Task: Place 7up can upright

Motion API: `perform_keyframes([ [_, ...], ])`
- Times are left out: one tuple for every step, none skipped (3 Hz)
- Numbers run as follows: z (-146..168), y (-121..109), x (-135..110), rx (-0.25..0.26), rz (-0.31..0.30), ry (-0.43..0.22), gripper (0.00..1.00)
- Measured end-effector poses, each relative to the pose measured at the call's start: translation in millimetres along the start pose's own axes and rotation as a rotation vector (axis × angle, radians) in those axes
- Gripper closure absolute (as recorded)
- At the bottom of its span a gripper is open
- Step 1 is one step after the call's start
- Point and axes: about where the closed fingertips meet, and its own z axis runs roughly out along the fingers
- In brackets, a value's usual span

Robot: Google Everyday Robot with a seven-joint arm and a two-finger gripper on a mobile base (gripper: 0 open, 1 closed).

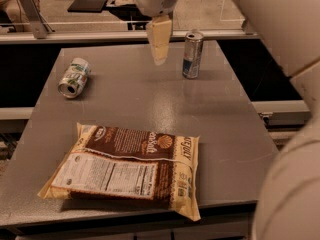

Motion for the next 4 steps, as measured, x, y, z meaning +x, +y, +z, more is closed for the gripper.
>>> perform_keyframes([
  [26.2,-21.3,-15.4,-0.016,-0.127,-0.007,0.00],
  [50.6,-36.6,-32.5,-0.036,-0.236,-0.002,0.00],
  [71.9,-45.3,-49.8,-0.068,-0.341,0.001,0.00],
  [92.7,-51.9,-66.9,-0.117,-0.454,0.010,0.00],
])
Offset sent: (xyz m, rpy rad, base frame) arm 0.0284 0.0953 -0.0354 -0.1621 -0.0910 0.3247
